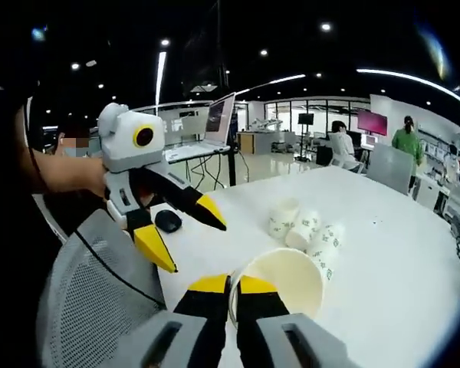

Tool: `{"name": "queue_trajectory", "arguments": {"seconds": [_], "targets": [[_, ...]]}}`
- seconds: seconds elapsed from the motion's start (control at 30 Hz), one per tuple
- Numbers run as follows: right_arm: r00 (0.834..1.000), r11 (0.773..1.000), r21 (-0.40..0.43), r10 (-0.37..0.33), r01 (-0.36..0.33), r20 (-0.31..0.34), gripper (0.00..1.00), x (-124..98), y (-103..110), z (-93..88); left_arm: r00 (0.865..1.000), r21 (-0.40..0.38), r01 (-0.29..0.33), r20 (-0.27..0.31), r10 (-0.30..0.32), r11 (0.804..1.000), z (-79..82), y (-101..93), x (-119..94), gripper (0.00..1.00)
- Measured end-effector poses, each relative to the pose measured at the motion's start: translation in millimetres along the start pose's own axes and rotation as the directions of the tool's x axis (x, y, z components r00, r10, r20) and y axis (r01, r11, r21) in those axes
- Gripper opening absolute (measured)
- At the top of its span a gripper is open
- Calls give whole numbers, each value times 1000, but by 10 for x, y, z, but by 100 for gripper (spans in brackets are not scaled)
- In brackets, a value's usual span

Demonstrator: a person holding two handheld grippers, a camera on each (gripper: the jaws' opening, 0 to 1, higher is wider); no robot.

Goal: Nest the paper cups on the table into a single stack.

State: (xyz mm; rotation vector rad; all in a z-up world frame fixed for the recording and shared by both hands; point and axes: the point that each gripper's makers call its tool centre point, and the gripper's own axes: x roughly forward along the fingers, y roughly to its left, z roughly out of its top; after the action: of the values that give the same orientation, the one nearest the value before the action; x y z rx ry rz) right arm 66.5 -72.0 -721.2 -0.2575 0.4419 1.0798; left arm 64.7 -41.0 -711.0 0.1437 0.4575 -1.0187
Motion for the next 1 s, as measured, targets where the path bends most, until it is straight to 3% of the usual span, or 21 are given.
{"name": "queue_trajectory", "arguments": {"seconds": [0.63, 0.73, 1.0], "targets": [[1000, 999, -31, -19, 19, 6, 9, 12, -38, -13, 1000, -5, -18, 5, 19, 1000, -9, 47, -20, 48], [999, 999, -26, -37, 38, 26, 15, 0, -55, 13, 1000, -8, -27, 10, 27, 1000, -8, 78, -30, 49], [992, 994, 29, -105, 103, 73, 44, -75, -164, 33, 996, -21, -86, 25, 87, 996, -2, 274, -68, 54]]}}
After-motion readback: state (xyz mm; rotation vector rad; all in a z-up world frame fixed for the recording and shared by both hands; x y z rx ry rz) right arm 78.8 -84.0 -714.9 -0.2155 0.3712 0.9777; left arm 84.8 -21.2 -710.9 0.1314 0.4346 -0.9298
